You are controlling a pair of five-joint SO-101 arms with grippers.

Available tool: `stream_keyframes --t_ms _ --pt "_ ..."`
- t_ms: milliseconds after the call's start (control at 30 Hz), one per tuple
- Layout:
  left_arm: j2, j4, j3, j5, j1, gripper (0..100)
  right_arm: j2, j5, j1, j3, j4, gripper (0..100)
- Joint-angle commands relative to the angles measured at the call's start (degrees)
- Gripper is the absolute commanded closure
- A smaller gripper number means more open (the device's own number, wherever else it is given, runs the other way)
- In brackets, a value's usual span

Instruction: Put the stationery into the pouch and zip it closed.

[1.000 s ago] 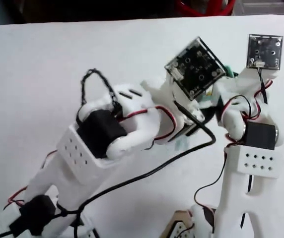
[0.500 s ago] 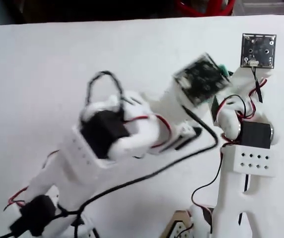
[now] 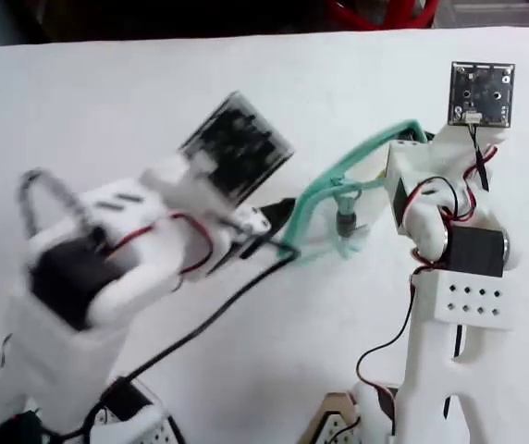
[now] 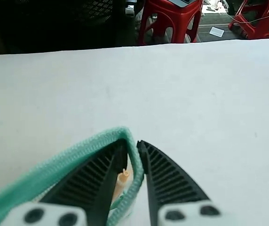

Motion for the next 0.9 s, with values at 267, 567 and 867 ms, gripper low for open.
stream_keyframes --t_ms 267,567,867 --pt "-19.9 -24.6 35.5 -0.4 1.6 69 2.2 -0.3 -0.6 1.9 0.1 98.1" --pt "-20.3 -39.8 48.6 0.1 1.8 70 2.2 -0.3 -0.6 1.9 0.0 98.1" --pt "-19.5 -55.4 59.7 0.1 2.1 76 2.2 -0.3 -0.9 2.0 0.0 98.1"
